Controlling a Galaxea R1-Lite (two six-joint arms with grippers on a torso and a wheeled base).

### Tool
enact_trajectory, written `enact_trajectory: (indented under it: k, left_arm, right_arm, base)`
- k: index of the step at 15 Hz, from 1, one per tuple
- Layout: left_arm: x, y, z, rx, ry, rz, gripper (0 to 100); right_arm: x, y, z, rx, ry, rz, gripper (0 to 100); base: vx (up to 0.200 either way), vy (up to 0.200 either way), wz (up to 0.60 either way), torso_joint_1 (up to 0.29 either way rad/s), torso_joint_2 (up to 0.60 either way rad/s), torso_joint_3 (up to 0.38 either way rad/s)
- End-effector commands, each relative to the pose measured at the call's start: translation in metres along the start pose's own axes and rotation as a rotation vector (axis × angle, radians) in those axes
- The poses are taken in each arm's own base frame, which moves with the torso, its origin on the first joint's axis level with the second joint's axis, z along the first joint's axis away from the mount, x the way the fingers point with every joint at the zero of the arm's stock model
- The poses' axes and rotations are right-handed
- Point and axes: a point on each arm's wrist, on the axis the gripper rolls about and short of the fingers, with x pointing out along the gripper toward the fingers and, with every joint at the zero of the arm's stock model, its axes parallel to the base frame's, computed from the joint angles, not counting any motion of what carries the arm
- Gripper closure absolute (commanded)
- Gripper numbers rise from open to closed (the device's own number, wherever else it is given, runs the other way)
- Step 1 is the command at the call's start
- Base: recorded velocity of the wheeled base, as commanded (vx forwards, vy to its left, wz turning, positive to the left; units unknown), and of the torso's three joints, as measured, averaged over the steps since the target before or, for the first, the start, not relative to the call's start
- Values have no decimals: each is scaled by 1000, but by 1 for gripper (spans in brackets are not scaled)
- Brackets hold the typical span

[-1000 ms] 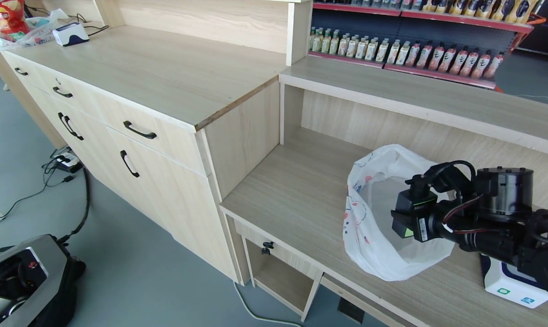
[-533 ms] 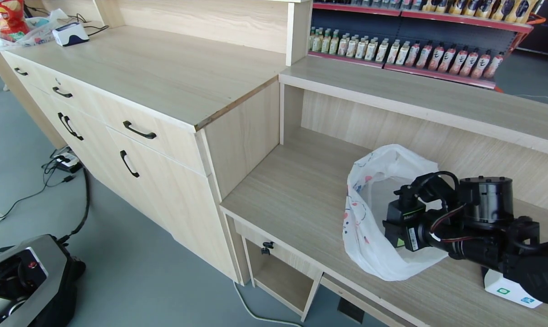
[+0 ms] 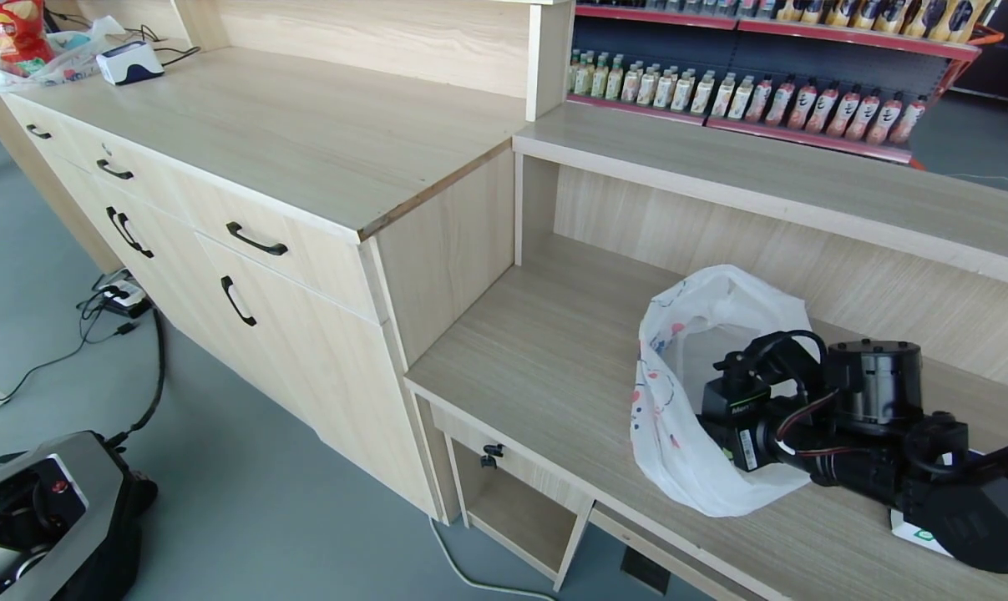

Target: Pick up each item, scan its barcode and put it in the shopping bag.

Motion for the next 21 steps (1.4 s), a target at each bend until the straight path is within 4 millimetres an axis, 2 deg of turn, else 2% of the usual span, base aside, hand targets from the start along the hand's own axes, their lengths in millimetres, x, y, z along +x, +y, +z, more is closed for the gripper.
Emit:
enact_trajectory:
  k: [1, 17, 18, 21]
  left_arm:
    - [0, 0, 0, 1, -1, -1, 0]
    - [0, 0, 0, 1, -1, -1, 0]
    - [0, 0, 0, -1, -1, 1, 0]
    - [0, 0, 0, 1, -1, -1, 0]
  right_arm:
    - [3, 2, -5, -10, 19, 4, 100]
    - [7, 4, -11, -12, 49, 13, 100]
    - [7, 4, -12, -12, 49, 13, 0]
    - [6, 4, -11, -12, 46, 12, 0]
  base:
    - [0, 0, 0, 0, 0, 0]
    - [0, 0, 0, 0, 0, 0]
    - [0, 0, 0, 0, 0, 0]
    - [0, 0, 0, 0, 0, 0]
